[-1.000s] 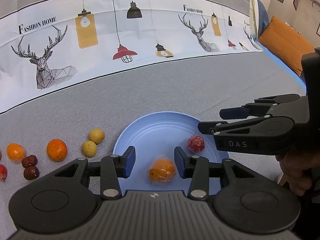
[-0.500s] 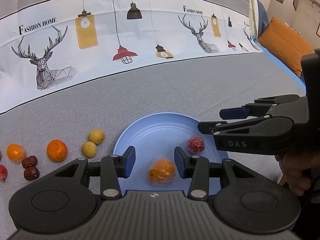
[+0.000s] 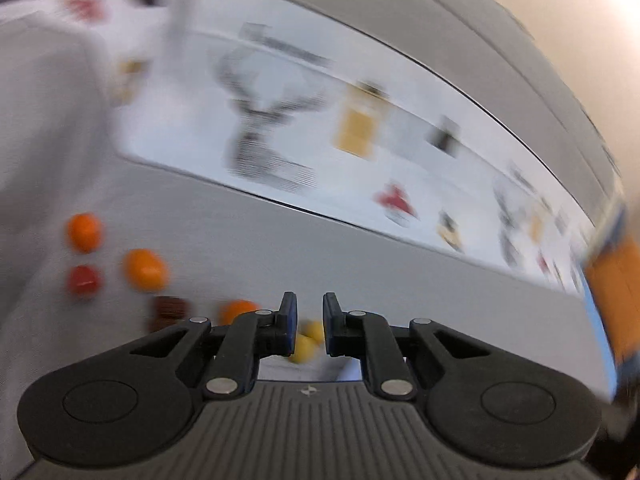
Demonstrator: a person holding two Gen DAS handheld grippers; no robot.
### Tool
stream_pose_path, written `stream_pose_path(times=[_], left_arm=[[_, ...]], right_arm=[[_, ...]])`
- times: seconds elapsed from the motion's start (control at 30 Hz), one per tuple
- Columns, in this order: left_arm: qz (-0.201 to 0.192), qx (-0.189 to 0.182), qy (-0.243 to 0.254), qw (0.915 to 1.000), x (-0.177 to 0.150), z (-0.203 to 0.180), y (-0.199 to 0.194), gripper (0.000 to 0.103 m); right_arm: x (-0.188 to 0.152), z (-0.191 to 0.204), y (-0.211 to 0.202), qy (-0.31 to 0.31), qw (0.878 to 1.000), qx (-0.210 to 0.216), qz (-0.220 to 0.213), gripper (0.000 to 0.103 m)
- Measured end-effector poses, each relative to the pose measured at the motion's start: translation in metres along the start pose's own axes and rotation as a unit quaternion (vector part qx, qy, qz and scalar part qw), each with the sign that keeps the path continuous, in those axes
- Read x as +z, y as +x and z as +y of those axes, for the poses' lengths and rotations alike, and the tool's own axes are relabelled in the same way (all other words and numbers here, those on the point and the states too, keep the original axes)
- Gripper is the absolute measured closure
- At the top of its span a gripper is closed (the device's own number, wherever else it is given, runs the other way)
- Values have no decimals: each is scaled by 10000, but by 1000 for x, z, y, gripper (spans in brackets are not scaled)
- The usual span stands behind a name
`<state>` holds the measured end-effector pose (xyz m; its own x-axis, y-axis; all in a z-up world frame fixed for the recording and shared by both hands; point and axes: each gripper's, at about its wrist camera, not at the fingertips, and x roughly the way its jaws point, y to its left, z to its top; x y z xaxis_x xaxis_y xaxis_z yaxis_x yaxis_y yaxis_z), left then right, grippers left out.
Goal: Organize fruits
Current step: 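Grasp a small yellow fruit with the right tool while the left tool moves toward the dates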
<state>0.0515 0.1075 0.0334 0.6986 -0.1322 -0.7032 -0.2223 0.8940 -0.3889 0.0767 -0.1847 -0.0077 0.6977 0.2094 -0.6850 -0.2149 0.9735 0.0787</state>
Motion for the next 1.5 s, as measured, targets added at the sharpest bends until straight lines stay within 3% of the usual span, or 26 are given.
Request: stream_pose_path(times=[0.13,0.33,0.43,0.5,0.6,0.67,0.77,0.93,1.07,1.23,1.5], left_arm=[[89,579,-759,9954,11,36,-3,89],[245,700,-1364,9879,16,63,-2,89],[148,708,-1168,9905,15,65,3,88],[135,953,-929,9910,8,67,11,88],[336,906,-1397,9855,0,92,25,88],[434,1038,-1368,9842,-2,98,33,88],[374,948,-1244,9870,-1,97,37,87],[467,995,-995,9890,-2,88,47,83],[525,1032,-764,9903,-3,81,52,71],[684,1082,-593,9900,-5,76,61,71],[722,1249,-215,9893,-6,65,70,71]], right_arm=[[3,9,-2,-42,9997,217,-86,76],[10,33,0,-76,9976,672,-143,78],[13,51,7,-103,9942,1074,4,78],[13,64,11,-142,9919,1259,84,78],[15,86,21,-244,9888,1459,197,78],[17,100,30,-340,9867,1559,303,78],[19,121,47,-473,9851,1593,452,77],[14,147,75,-684,9844,1435,748,76],[14,160,93,-770,9857,1212,887,76],[9,166,110,-805,9865,950,1067,76],[7,167,111,-838,9857,1009,1063,78]])
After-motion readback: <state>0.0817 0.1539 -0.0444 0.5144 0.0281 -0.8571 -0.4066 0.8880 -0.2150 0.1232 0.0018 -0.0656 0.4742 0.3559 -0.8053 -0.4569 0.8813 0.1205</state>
